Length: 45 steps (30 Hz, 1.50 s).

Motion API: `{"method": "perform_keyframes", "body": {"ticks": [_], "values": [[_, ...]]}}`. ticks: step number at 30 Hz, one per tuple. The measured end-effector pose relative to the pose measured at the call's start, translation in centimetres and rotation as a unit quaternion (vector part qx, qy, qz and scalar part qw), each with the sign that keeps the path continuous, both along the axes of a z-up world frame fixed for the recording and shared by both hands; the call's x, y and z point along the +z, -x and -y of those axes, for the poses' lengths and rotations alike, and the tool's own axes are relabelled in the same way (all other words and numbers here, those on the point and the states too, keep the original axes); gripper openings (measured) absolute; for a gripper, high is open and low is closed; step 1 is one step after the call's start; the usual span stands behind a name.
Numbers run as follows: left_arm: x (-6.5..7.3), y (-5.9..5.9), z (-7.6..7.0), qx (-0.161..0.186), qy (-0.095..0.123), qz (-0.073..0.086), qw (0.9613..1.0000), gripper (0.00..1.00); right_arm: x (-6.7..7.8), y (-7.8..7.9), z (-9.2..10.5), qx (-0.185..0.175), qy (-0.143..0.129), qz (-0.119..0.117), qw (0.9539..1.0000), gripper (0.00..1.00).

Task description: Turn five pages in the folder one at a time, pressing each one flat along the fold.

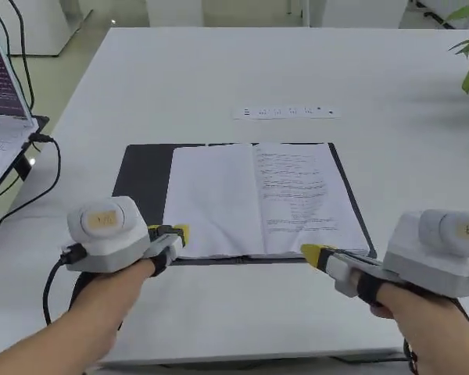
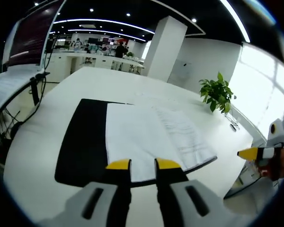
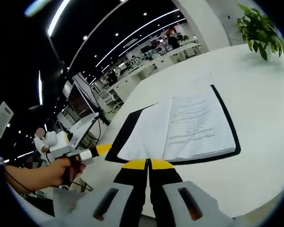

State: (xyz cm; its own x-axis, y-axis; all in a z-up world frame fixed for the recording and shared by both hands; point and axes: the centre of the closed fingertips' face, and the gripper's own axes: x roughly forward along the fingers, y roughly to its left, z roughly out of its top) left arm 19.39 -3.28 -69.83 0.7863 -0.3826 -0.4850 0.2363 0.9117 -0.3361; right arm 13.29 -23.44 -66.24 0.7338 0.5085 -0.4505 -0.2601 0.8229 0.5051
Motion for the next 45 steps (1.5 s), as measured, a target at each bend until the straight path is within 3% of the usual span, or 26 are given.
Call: {"method": "perform_keyframes", "body": {"ticks": [3, 6, 8, 11, 15, 19, 25, 26, 32, 40, 45], "values": [[1.1, 1.1, -0.6, 0.012, 0.008, -0.003, 0.9999, 0.25, 0.7, -0.3, 2.3, -0.023, 0.046, 0.010, 0.9986, 0.00], [2.1, 2.4, -1.4, 0.023, 0.007, -0.006, 0.9997, 0.32, 1.3, -0.5, 3.5, -0.029, 0.064, 0.017, 0.9974, 0.03], [2.9, 3.3, -2.1, 0.033, -0.004, 0.001, 0.9995, 0.35, 1.8, -0.7, 4.3, -0.043, 0.075, 0.029, 0.9959, 0.14], [3.7, 3.8, -3.5, 0.044, -0.027, 0.015, 0.9985, 0.43, 1.7, -0.8, 5.1, -0.049, 0.086, 0.024, 0.9948, 0.35], [5.2, 4.5, -5.2, 0.069, -0.057, 0.037, 0.9953, 0.63, 1.7, -0.8, 7.1, -0.070, 0.119, 0.032, 0.9899, 0.58], [6.1, 5.1, -5.9, 0.080, -0.071, 0.047, 0.9931, 0.80, 1.7, -0.6, 8.5, -0.074, 0.144, 0.039, 0.9861, 0.76], [6.4, 5.3, -5.8, 0.071, -0.106, 0.060, 0.9900, 0.98, 1.6, -0.3, 10.0, -0.069, 0.176, 0.053, 0.9806, 0.98], [6.6, 5.3, -5.7, 0.062, -0.119, 0.069, 0.9886, 0.99, 1.7, -0.3, 10.2, -0.068, 0.176, 0.057, 0.9803, 0.99], [7.0, 5.3, -4.4, 0.039, -0.141, 0.071, 0.9868, 0.99, 2.1, -0.4, 10.5, -0.065, 0.165, 0.065, 0.9820, 1.00], [6.8, 4.6, -3.3, 0.026, -0.143, 0.064, 0.9873, 0.99, 1.5, -0.3, 11.1, -0.061, 0.159, 0.061, 0.9834, 1.00], [6.5, 3.9, -1.8, 0.012, -0.141, 0.063, 0.9880, 0.99, 1.2, -0.2, 11.2, -0.062, 0.154, 0.060, 0.9843, 0.99]]}}
